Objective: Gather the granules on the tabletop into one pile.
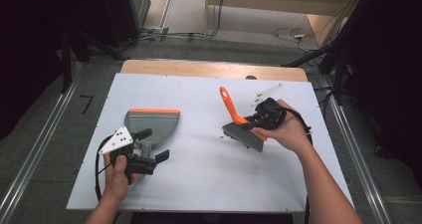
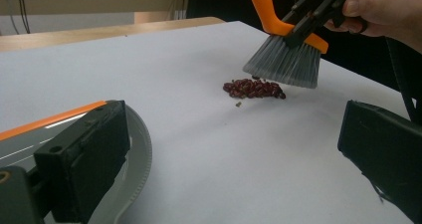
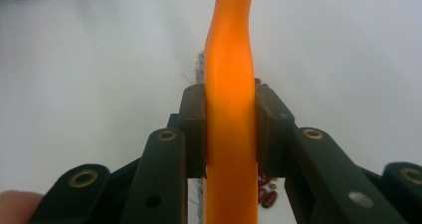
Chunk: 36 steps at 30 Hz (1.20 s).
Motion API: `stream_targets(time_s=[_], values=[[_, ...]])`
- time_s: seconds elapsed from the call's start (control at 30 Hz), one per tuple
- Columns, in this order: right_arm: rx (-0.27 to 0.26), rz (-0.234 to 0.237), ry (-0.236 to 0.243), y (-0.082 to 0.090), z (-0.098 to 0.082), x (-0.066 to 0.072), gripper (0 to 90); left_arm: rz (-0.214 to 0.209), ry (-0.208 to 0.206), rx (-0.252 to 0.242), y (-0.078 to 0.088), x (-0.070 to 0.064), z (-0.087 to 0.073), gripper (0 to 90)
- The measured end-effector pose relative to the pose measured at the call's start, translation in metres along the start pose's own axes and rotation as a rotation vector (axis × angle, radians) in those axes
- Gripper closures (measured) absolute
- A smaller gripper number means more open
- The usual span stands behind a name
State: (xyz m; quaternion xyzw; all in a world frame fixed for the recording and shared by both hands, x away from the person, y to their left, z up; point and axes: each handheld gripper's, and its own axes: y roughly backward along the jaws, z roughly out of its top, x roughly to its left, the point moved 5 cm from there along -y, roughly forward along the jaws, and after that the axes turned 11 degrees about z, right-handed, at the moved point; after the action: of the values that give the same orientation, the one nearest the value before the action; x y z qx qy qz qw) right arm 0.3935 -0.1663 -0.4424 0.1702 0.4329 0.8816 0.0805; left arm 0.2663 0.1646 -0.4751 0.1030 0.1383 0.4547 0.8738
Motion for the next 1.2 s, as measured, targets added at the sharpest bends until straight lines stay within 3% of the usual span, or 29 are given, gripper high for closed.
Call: stream_targets(time_s=[0.27,0.4,0.7,0.9,1.2], values=[[0.063,0.04,-0.037,-0.045,0.019,0.009,68.7,0.0,-0.001,-0.002,0.0,0.0,0.0,0.5],[0.079,0.031,-0.081,-0.063,0.025,0.001,68.7,0.003,0.001,-0.007,0.002,0.002,0.001,0.5],[0.055,-0.007,-0.208,-0.056,0.017,-0.022,68.4,0.001,0.001,-0.008,0.003,0.002,0.001,0.5],[0.034,-0.043,-0.234,-0.049,0.012,-0.027,68.4,0.003,0.004,-0.008,0.002,0.002,0.001,0.5],[-0.018,-0.036,-0.23,-0.031,0.011,-0.019,68.7,0.003,0.0,-0.005,0.001,0.002,0.001,0.5]])
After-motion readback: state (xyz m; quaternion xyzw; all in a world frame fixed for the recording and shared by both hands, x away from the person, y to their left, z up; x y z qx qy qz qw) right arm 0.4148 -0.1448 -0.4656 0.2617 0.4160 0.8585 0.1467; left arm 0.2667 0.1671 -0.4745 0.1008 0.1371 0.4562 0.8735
